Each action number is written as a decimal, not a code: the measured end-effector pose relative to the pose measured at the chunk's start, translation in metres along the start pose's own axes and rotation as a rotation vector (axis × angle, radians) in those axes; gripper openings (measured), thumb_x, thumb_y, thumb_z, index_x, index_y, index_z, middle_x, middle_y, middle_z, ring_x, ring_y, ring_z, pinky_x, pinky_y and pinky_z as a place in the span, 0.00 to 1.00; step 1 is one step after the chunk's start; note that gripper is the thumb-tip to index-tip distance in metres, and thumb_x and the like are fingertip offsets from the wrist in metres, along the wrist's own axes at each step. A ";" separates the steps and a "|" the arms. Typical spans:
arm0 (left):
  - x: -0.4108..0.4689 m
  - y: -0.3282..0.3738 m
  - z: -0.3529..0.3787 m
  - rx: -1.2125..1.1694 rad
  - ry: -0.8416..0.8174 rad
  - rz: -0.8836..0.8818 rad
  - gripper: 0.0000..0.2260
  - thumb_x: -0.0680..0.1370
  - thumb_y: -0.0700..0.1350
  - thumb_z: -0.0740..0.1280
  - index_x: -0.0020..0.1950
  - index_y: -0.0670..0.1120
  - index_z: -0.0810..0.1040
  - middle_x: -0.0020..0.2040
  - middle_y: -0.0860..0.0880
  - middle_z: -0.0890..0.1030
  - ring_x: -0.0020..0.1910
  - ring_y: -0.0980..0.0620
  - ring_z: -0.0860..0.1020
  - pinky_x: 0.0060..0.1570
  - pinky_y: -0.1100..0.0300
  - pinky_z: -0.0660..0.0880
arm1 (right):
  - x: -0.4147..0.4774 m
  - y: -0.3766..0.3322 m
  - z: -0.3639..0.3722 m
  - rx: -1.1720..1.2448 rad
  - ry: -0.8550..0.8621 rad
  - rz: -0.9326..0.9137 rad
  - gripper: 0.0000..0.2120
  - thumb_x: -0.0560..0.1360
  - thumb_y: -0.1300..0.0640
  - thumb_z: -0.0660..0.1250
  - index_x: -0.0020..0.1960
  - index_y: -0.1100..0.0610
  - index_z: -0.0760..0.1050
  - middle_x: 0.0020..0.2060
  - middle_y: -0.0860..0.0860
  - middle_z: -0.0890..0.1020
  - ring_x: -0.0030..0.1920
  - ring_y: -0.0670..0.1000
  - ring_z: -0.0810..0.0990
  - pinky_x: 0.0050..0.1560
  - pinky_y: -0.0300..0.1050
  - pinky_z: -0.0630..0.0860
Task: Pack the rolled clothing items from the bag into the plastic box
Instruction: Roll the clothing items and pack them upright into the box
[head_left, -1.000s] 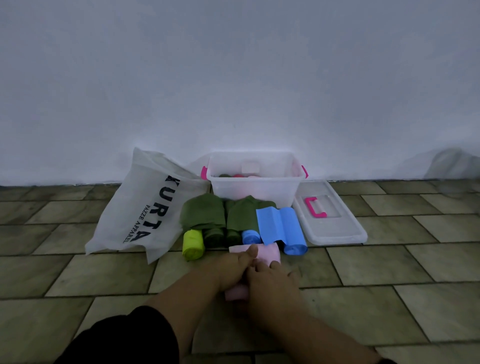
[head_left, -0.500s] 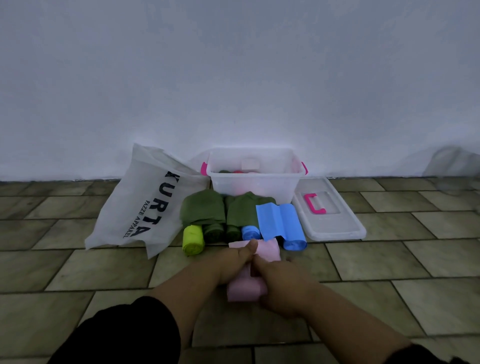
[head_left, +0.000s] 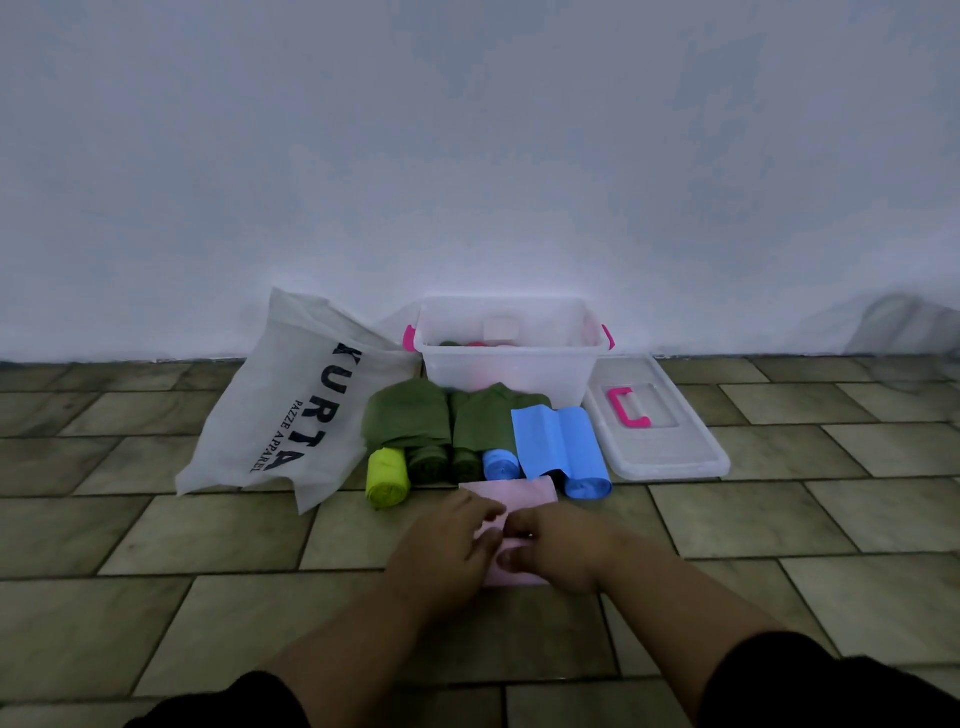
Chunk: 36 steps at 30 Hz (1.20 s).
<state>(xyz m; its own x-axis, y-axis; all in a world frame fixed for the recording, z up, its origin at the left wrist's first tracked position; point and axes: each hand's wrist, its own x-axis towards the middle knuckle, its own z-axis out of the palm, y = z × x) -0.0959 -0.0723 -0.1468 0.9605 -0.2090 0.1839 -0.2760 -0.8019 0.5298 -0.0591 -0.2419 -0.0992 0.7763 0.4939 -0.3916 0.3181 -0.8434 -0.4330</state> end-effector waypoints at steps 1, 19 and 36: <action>-0.005 0.000 0.004 0.015 0.002 0.028 0.16 0.79 0.51 0.57 0.65 0.53 0.72 0.58 0.53 0.76 0.54 0.57 0.73 0.49 0.68 0.64 | 0.001 0.001 0.002 0.008 0.017 0.001 0.19 0.76 0.42 0.62 0.64 0.45 0.72 0.58 0.53 0.77 0.49 0.50 0.72 0.41 0.39 0.66; -0.001 0.009 0.011 0.341 0.192 0.042 0.09 0.77 0.55 0.55 0.50 0.54 0.72 0.51 0.54 0.73 0.49 0.53 0.72 0.49 0.57 0.65 | -0.007 0.028 0.028 -0.084 0.454 -0.168 0.16 0.76 0.45 0.62 0.62 0.46 0.73 0.57 0.47 0.76 0.57 0.49 0.74 0.56 0.42 0.70; 0.001 0.036 0.010 -0.587 0.306 -0.879 0.27 0.75 0.46 0.67 0.72 0.47 0.61 0.66 0.40 0.71 0.61 0.41 0.72 0.59 0.48 0.73 | -0.009 0.004 0.023 -0.126 0.380 -0.034 0.14 0.74 0.43 0.60 0.55 0.48 0.74 0.49 0.49 0.81 0.41 0.48 0.73 0.34 0.40 0.63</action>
<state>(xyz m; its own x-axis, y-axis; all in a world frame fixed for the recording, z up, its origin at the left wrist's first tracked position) -0.1046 -0.1072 -0.1362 0.8032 0.5171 -0.2960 0.4474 -0.1953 0.8728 -0.0770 -0.2450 -0.1158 0.9027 0.4284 -0.0402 0.3930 -0.8590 -0.3281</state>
